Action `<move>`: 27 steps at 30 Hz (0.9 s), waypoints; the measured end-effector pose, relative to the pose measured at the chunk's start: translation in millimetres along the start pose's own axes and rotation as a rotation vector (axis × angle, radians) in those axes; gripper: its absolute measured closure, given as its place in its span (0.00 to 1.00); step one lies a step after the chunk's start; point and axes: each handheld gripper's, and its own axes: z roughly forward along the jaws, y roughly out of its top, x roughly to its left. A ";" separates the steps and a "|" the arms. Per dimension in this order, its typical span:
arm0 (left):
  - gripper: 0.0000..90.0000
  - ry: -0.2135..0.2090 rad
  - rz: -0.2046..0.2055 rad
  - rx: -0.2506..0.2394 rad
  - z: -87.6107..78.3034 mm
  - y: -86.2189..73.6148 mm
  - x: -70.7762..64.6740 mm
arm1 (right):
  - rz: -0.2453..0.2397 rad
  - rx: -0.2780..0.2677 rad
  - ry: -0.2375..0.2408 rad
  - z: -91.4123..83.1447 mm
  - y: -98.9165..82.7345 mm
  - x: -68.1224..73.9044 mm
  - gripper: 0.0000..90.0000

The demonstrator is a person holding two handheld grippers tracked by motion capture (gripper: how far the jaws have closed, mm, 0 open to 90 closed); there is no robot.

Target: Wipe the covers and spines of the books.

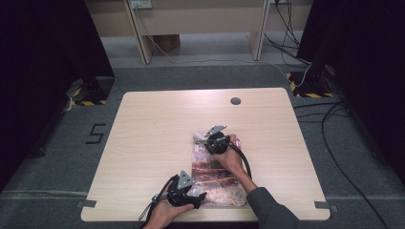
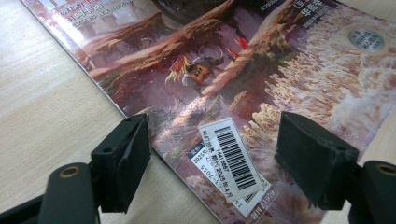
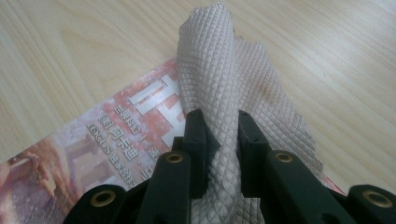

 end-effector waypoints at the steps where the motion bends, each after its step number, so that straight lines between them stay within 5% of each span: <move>1: 0.28 0.000 0.001 0.001 0.0 0.1 0.0 | -0.001 0.000 0.002 1.6 2.0 0.1 0.87; 8: 0.28 -0.001 0.001 -0.002 0.0 -0.3 0.1 | -0.052 0.002 0.028 5.9 9.0 18.2 0.87; 18: 0.27 -0.006 0.004 0.002 -0.2 -0.1 1.0 | -0.054 0.024 0.004 14.2 20.5 18.5 0.87; 27: 0.26 -0.019 -0.026 0.002 0.7 -1.0 3.6 | -0.073 0.032 0.058 10.9 19.3 26.0 0.87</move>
